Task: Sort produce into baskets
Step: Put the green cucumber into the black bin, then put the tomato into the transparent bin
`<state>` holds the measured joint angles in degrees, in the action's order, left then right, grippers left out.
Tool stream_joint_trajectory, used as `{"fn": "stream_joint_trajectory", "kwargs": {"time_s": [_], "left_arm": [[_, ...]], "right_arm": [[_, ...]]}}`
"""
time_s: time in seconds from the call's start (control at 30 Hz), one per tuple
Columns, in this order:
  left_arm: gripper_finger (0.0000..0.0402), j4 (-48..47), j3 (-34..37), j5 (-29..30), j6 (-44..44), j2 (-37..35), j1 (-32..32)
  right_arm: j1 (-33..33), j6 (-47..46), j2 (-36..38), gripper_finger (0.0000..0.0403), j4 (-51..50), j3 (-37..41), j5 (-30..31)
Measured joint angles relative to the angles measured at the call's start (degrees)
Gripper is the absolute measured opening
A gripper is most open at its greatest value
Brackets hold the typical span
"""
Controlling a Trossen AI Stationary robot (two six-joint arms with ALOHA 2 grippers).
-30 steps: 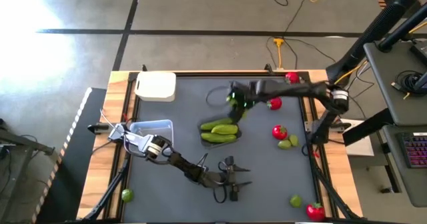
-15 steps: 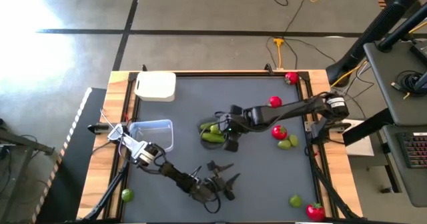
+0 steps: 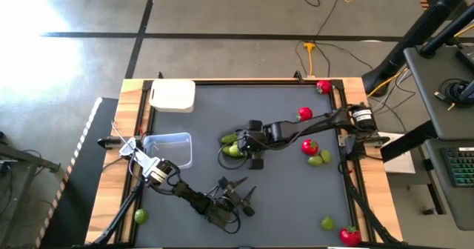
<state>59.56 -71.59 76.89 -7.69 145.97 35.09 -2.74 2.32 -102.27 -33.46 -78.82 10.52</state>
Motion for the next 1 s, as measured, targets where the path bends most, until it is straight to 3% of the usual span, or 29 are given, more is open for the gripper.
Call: {"fn": "stream_joint_trajectory", "kwargs": {"time_s": [0.17,0.37,0.63,0.73,0.9,1.0], "left_arm": [[0.0210,-0.4,0.1,-0.4,0.4,-0.3,0.2],[0.0210,-0.3,0.6,-2.5,3.6,-1.8,0.0],[0.0210,-2.2,4.7,-4.9,18.7,-9.6,-1.5],[0.0210,-2.6,8.6,-4.4,21.7,-14.5,-2.0],[0.0210,-1.5,19.1,-4.8,19.5,-25.5,-3.4],[0.0210,-1.5,26.6,-10.3,13.4,-31.9,-5.4]], "right_arm": [[-0.5,-6.7,3.8,0.0288,-7.7,-3.4,0.0],[-4.8,-13.8,8.9,0.0294,-15.7,-4.3,0.2],[-16.5,-25.2,10.9,0.0276,-20.4,-4.1,6.6],[-21.5,-31.0,10.5,0.0269,-22.6,-4.0,8.8],[-29.6,-42.2,9.8,0.0260,-25.1,-3.7,11.1],[-33.5,-48.0,9.1,0.0255,-26.0,-3.4,12.0]]}}
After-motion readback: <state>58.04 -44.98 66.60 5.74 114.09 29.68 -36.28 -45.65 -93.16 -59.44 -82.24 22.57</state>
